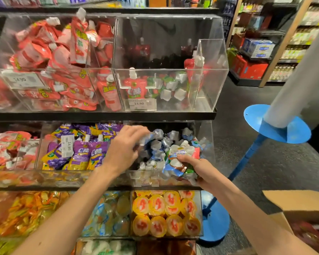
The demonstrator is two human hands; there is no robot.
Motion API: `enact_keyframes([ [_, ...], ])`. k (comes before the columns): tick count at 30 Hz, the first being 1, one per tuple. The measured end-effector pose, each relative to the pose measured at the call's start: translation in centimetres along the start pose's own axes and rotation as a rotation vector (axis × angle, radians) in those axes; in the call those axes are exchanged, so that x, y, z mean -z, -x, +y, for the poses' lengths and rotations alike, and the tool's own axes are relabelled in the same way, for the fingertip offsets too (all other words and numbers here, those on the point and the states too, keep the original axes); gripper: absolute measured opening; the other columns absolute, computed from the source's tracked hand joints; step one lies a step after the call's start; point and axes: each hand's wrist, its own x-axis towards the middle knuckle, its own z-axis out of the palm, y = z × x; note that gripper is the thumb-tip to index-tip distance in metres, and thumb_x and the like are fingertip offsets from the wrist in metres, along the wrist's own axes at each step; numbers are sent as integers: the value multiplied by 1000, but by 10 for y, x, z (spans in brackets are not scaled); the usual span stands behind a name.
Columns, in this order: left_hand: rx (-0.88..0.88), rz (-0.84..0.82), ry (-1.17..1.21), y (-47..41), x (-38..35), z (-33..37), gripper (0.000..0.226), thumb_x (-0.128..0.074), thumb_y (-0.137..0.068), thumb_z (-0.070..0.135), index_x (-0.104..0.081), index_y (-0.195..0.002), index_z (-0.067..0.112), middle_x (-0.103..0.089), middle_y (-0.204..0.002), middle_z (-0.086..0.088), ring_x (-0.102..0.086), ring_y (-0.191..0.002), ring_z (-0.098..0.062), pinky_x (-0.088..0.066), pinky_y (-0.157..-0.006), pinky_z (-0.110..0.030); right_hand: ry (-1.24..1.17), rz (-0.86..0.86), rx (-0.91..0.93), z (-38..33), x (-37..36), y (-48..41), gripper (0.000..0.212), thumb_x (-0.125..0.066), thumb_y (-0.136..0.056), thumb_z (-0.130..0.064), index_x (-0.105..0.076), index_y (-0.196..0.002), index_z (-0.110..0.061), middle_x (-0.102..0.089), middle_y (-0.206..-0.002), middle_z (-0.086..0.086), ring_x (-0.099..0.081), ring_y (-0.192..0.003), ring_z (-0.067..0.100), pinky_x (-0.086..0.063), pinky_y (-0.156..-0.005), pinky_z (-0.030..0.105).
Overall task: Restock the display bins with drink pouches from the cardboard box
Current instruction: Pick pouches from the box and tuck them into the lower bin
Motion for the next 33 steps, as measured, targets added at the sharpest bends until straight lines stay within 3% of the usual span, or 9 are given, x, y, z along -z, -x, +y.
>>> enact_keyframes([
  [2, -47, -19, -126, 6, -9, 4, 53, -81, -66, -9, -65, -111, 13, -63, -113, -8, -61, -97, -28, -58, -73, -36, 8, -16, -9, -2, 0, -5, 36, -81, -78, -26, -74, -98, 3, -71, -98, 29, -66, -78, 36, -60, -59, 37],
  [6, 351, -117, -80, -8, -28, 8, 17, -64, -94, 31, -58, -83, 18, -44, -74, 17, -45, -71, -14, -41, -71, -32, 26, -64, -27, -4, -1, -15, 34, -80, -79, -26, -75, -96, 3, -73, -85, 19, -65, -61, 24, -53, -50, 30],
  [9, 126, -100, -324, -11, -46, -4, 16, -79, -77, 6, -64, -82, 10, -49, -72, -2, -40, -70, -18, -40, -55, -38, 33, -103, -56, -5, 0, -21, 21, -78, -83, -21, -73, -83, 0, -71, -66, 10, -63, -47, 15, -48, -42, 25],
  [14, 129, -183, -589, -19, -67, -18, 60, -88, -54, -6, -69, -110, 4, -60, -90, -15, -60, -78, -30, -50, -47, -36, 72, -150, -75, -8, -1, -30, 49, -86, -62, -31, -74, -95, 3, -75, -93, 19, -72, -75, 27, -59, -85, 50],
  [19, 287, -313, -672, -31, -78, -23, 71, -82, -77, 18, -53, -141, 9, -67, -103, -9, -61, -97, -28, -53, -70, -38, 73, -135, -61, -18, 0, -29, 31, -77, -83, -24, -67, -87, 5, -69, -58, 8, -61, -40, 13, -49, -43, 23],
  [23, 355, -388, -670, -27, -77, -18, 75, -59, -93, 19, -21, -156, 12, -57, -142, -7, -52, -125, -29, -39, -98, -44, 59, -100, -40, -21, 0, -36, 36, -81, -78, -31, -74, -95, 1, -76, -83, 13, -70, -60, 20, -55, -54, 28],
  [28, 355, -558, -467, -22, -52, -13, 71, -54, -96, 17, -18, -158, 19, -26, -163, -2, -31, -142, -30, -25, -112, -50, 55, -81, -76, -25, -6, -36, 34, -81, -77, -33, -75, -90, -1, -74, -80, 14, -67, -58, 23, -53, -49, 29],
  [31, 263, -277, -59, -14, -44, -2, 60, -56, -86, 0, -53, -142, 23, -49, -149, 1, -44, -133, -23, -39, -108, -51, 40, -80, -89, -25, -8, -36, 30, -78, -81, -31, -76, -93, -3, -74, -81, 14, -69, -58, 21, -53, -48, 27],
  [33, 269, -368, 375, -9, -36, 16, 60, -56, -81, 2, -63, -130, 34, -54, -139, 10, -50, -126, -13, -46, -105, -41, 35, -89, -84, -25, -8, -33, 36, -76, -82, -32, -74, -100, -1, -74, -79, 14, -68, -57, 21, -52, -47, 26],
])
